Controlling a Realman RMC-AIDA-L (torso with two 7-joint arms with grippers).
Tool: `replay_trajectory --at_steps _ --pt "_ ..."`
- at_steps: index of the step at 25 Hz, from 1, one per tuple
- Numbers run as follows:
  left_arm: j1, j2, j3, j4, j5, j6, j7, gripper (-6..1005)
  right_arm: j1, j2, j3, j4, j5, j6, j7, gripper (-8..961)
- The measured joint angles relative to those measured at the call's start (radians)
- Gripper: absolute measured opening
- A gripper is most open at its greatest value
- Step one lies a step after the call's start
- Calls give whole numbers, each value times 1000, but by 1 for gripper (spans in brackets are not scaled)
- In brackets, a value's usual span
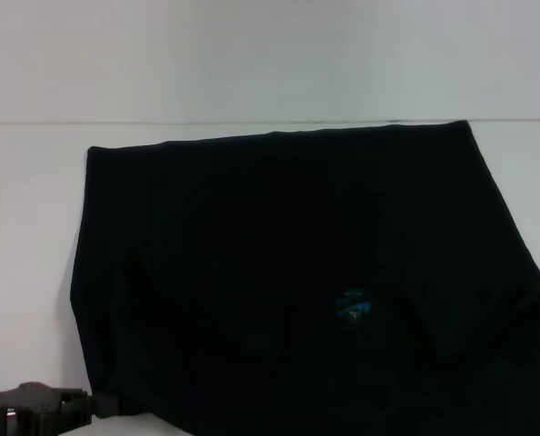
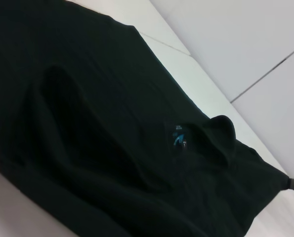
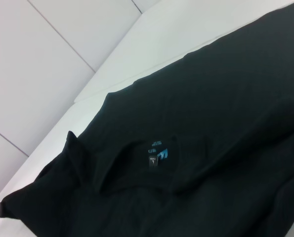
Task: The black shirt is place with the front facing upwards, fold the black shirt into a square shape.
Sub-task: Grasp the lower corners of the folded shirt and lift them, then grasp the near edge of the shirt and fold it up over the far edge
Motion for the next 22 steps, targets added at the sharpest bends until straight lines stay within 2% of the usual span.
replay_trajectory --at_steps 6,13,18,22 --pt "2 3 -1 -3 2 -4 1 7 -41 -2 47 -4 -15 -18 -13 3" --pt "-26 11 -36 -4 -2 -9 1 6 -25 -9 158 -3 -63 -42 -29 3" --pt "-84 16 -108 -8 -6 -20 -8 6 66 -25 215 0 -62 -58 -12 3" --pt "-172 14 -166 -13 -7 -101 -40 6 167 -35 211 -2 -64 -19 31 3"
